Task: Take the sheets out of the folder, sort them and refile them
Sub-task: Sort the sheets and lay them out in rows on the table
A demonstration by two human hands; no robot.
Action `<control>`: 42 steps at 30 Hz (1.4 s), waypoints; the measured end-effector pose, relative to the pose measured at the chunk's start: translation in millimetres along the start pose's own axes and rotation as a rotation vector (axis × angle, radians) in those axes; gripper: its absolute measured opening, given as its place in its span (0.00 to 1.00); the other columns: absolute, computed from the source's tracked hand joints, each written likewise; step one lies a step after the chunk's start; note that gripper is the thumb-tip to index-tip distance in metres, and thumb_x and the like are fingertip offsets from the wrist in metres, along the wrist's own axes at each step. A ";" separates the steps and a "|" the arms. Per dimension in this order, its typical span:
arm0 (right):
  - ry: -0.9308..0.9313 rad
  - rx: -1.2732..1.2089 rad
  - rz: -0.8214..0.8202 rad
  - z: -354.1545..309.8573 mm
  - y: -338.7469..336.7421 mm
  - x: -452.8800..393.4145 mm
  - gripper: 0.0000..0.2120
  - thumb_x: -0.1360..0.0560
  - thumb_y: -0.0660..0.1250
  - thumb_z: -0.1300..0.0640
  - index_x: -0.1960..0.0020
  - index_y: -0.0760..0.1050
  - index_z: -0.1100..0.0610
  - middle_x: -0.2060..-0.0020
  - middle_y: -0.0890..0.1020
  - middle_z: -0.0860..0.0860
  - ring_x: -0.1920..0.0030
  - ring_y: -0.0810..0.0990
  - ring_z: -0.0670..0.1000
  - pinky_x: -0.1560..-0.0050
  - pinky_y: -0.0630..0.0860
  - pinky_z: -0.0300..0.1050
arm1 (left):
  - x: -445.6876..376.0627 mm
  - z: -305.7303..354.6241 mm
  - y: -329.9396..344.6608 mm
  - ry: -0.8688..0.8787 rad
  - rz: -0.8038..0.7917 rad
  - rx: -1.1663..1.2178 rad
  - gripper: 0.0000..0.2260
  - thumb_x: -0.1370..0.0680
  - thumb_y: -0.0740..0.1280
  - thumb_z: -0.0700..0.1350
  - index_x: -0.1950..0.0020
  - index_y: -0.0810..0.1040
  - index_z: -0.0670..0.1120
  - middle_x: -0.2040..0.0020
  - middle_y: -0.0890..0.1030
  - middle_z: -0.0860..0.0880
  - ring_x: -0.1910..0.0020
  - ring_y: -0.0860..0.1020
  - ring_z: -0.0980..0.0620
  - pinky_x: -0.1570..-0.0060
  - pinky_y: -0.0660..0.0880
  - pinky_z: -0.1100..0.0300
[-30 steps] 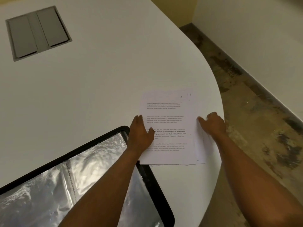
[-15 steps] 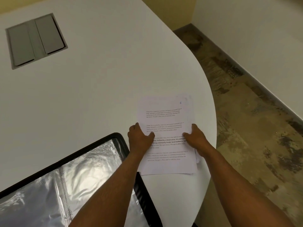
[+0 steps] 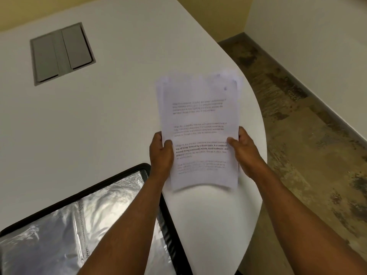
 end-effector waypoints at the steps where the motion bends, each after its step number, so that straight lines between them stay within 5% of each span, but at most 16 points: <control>1: -0.038 -0.011 0.018 -12.8 1.8 1.2 0.15 0.19 0.58 0.63 0.37 0.71 0.46 0.45 0.80 0.42 0.44 0.79 0.45 0.43 0.76 0.44 | 1.2 12.5 -3.4 0.058 0.027 -0.005 0.10 0.22 0.58 0.35 0.49 0.74 0.48 0.52 0.80 0.53 0.55 0.79 0.57 0.58 0.75 0.67; 8: -0.182 -0.076 0.060 -60.4 13.5 10.0 0.17 0.18 0.56 0.63 0.38 0.65 0.42 0.48 0.77 0.39 0.49 0.77 0.39 0.59 0.76 0.31 | 17.2 61.3 -22.8 0.266 0.101 0.046 0.16 0.23 0.56 0.30 0.41 0.65 0.47 0.48 0.76 0.56 0.54 0.77 0.65 0.60 0.74 0.73; 17: -0.172 -0.053 0.107 -68.5 30.0 2.0 0.13 0.20 0.54 0.67 0.41 0.63 0.52 0.52 0.76 0.47 0.53 0.77 0.46 0.61 0.74 0.38 | 5.1 59.5 -17.6 0.192 0.093 0.055 0.16 0.23 0.59 0.31 0.39 0.65 0.46 0.47 0.76 0.53 0.50 0.77 0.54 0.62 0.77 0.66; 22: -0.100 -0.117 0.155 -64.1 27.9 -4.4 0.14 0.21 0.55 0.67 0.43 0.66 0.50 0.53 0.77 0.47 0.53 0.77 0.48 0.60 0.76 0.41 | -3.2 55.8 -15.5 0.154 0.116 0.130 0.15 0.24 0.59 0.31 0.41 0.67 0.46 0.47 0.77 0.50 0.49 0.78 0.50 0.59 0.77 0.61; 27: -0.109 -0.093 0.134 -71.2 32.8 -7.9 0.14 0.20 0.54 0.65 0.45 0.68 0.47 0.52 0.78 0.47 0.52 0.78 0.49 0.59 0.76 0.41 | -8.7 50.5 -10.0 0.111 0.087 0.156 0.17 0.22 0.59 0.34 0.44 0.71 0.56 0.46 0.79 0.49 0.47 0.79 0.48 0.56 0.79 0.56; 38: -0.104 -0.098 0.131 -64.9 30.3 -20.9 0.15 0.20 0.59 0.63 0.46 0.69 0.42 0.51 0.78 0.46 0.51 0.79 0.49 0.58 0.77 0.42 | -17.6 43.6 -7.1 0.107 0.069 0.072 0.16 0.23 0.63 0.34 0.42 0.70 0.53 0.46 0.78 0.50 0.50 0.78 0.51 0.56 0.78 0.57; 42: -0.088 -0.121 0.116 -52.9 30.5 -26.8 0.14 0.19 0.58 0.62 0.40 0.70 0.45 0.50 0.79 0.49 0.51 0.79 0.49 0.58 0.77 0.41 | -18.2 36.4 -1.2 0.106 0.074 0.078 0.18 0.23 0.60 0.32 0.43 0.70 0.55 0.47 0.78 0.52 0.50 0.77 0.55 0.58 0.74 0.67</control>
Point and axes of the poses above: each hand's wrist, its own x-axis away from the middle knuckle, its own y-axis out of the palm, z = x × y, the point moved 10 cm from there along -x, towards the middle knuckle
